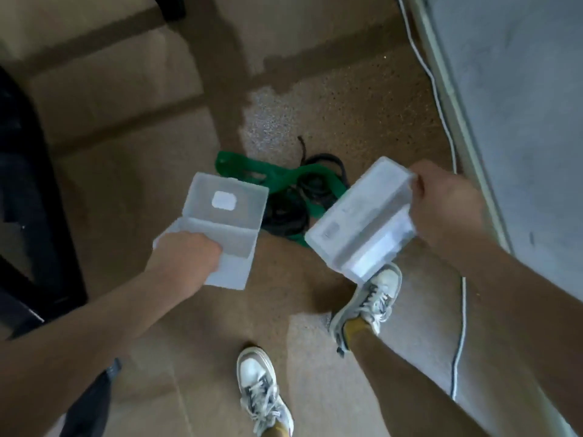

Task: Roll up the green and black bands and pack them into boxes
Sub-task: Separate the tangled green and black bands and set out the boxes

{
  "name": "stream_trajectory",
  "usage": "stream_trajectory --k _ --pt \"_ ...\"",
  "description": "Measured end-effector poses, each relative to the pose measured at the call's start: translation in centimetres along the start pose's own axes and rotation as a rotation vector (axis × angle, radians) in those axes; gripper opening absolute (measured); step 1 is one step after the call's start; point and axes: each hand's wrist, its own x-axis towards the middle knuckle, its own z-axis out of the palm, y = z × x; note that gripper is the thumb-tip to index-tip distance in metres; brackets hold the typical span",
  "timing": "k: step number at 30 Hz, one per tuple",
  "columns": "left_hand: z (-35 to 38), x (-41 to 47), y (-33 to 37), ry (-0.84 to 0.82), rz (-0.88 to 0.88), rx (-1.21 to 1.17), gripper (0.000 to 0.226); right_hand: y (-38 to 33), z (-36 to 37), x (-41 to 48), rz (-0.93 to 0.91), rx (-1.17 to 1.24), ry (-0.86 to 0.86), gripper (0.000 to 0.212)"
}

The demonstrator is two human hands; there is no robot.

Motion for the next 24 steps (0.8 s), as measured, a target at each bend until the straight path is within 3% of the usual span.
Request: stream_trajectory --k 5,11,13,16,18,21,24 --pt "5.7 -3.9 0.3 0.095 0.061 -0.035 0.027 -3.0 4.1 -6.7 -0.238 0.090 0.154 0.022" --pt "17.3 -2.6 1.3 0.057 -0.004 -0.138 0.023 -3.7 13.5 -12.7 -0.524 -0.100 -0.010 0.028" --pt "20.7 -1.6 2.2 0.035 -0.026 -0.148 0.022 -4.5 16.6 -14.0 -0.543 -0.219 -0.134 0.030" --pt "25.5 0.2 3.3 0.029 -0.012 -0.112 0.024 -6.7 23.2 -15.0 -0.533 -0.535 -0.605 0.034" --pt "27.8 1.2 3.8 0.006 0.015 -0.076 0.025 -7.8 27.3 -15.4 -0.533 -0.595 -0.729 0.036" --pt "31.0 3.1 3.2 -0.013 0.033 -0.016 0.027 -8.6 30.5 -11.5 -0.477 -0.427 -0.470 0.043" --pt "33.2 5.2 2.1 -0.025 0.014 -0.072 0.030 -9.4 30.0 -3.1 -0.288 -0.340 -0.278 0.101"
